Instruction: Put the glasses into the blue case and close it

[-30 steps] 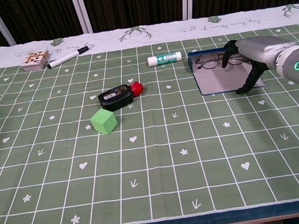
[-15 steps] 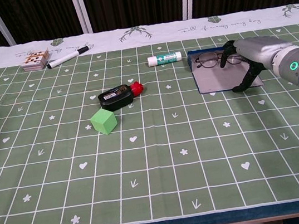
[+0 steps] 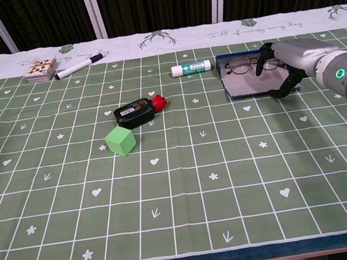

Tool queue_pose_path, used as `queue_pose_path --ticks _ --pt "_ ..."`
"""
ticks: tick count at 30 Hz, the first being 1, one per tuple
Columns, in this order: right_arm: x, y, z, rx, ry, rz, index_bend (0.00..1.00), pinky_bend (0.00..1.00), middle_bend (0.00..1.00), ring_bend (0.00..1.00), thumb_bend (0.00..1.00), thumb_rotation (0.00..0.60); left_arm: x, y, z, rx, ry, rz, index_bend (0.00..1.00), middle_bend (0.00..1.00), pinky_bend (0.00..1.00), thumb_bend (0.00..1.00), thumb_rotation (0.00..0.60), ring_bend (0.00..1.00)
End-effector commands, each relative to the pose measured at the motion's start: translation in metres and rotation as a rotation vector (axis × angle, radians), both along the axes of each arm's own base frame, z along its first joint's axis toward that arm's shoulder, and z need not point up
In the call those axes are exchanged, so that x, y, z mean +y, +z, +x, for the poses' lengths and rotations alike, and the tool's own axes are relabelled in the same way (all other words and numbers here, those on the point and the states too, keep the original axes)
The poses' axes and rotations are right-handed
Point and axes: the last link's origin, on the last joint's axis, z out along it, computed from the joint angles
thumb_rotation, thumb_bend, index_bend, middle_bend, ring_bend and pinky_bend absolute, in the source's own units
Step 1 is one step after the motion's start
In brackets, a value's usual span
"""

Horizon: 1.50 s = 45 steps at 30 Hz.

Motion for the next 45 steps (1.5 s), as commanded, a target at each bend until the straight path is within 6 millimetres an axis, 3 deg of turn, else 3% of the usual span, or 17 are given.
queue_pose_path --ticks 1,13,26,34,45 --pt "-0.005 0.003 0.003 -0.004 0.005 -0.016 0.35 0.17 0.08 0.11 0.42 0.600 0.000 0.000 0.000 -0.001 0.000 0.000 0.19 0.00 0.00 0.32 0.600 0.00" --pt "-0.031 0.012 0.015 -0.006 0.012 -0.065 0.36 0.17 0.09 0.12 0.42 0.600 0.000 0.001 0.000 -0.004 0.000 0.001 0.20 0.00 0.00 0.32 0.600 0.00" --pt "-0.049 0.007 0.014 0.015 -0.024 -0.088 0.37 0.17 0.09 0.12 0.43 0.600 0.000 0.001 0.001 -0.014 -0.005 0.000 0.20 0.00 0.00 0.32 0.600 0.00" --pt "-0.051 0.002 0.014 0.000 -0.020 -0.098 0.49 0.17 0.10 0.13 0.45 0.600 0.000 0.001 0.002 -0.020 -0.007 -0.004 0.20 0.00 0.00 0.32 0.600 0.00" --pt "-0.049 -0.002 0.012 -0.015 -0.026 -0.083 0.54 0.17 0.10 0.13 0.47 0.600 0.000 0.002 0.001 -0.021 -0.004 -0.001 0.20 0.00 0.00 0.32 0.600 0.00"
